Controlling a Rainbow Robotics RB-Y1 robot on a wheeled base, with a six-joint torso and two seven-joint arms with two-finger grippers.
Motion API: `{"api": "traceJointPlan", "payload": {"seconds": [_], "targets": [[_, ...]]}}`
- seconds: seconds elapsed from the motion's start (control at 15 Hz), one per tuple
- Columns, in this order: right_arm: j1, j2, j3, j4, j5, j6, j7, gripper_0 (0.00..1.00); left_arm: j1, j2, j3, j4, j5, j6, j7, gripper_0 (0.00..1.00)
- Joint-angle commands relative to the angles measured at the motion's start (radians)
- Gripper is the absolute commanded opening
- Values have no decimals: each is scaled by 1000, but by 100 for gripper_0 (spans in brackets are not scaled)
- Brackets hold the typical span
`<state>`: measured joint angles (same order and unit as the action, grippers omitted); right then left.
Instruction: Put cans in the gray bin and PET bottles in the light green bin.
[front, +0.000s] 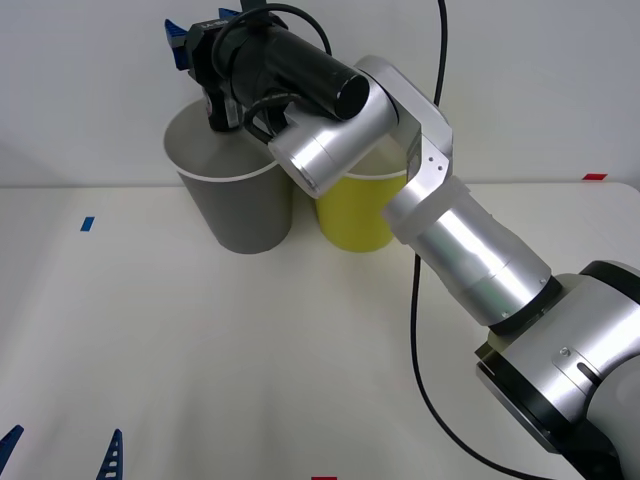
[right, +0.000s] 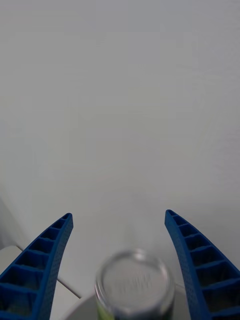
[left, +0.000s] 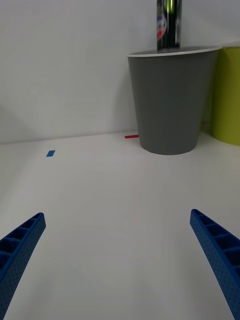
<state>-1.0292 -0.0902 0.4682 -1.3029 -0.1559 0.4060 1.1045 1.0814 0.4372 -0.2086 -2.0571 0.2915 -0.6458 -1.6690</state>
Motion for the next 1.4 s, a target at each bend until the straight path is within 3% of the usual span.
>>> {"api": "traceJointPlan", "payload": {"seconds": [0.07, 0.4, 0.53, 0.67, 0.87, 0.93, 1.13, 1.4], "targets": [[-2, 6, 0, 1, 53, -19, -5, 100, 0, 0, 0, 0, 0, 0, 0, 100], [0, 6, 1, -1, 56, -38, -6, 100, 0, 0, 0, 0, 0, 0, 0, 100], [0, 7, 0, -2, 19, -38, -12, 100, 0, 0, 0, 0, 0, 0, 0, 100], [15, 7, -5, -52, 1, 30, -6, 100, 0, 0, 0, 0, 0, 0, 0, 100], [57, 0, -8, -309, 12, 399, -17, 100, 0, 0, 0, 0, 0, 0, 0, 100], [87, -11, -8, -397, 9, 455, -25, 100, 0, 0, 0, 0, 0, 0, 0, 100], [181, -51, -8, -587, -10, 525, -37, 100, 0, 0, 0, 0, 0, 0, 0, 100], [354, -149, -11, -877, 118, 605, -54, 100, 0, 0, 0, 0, 0, 0, 0, 100]]}}
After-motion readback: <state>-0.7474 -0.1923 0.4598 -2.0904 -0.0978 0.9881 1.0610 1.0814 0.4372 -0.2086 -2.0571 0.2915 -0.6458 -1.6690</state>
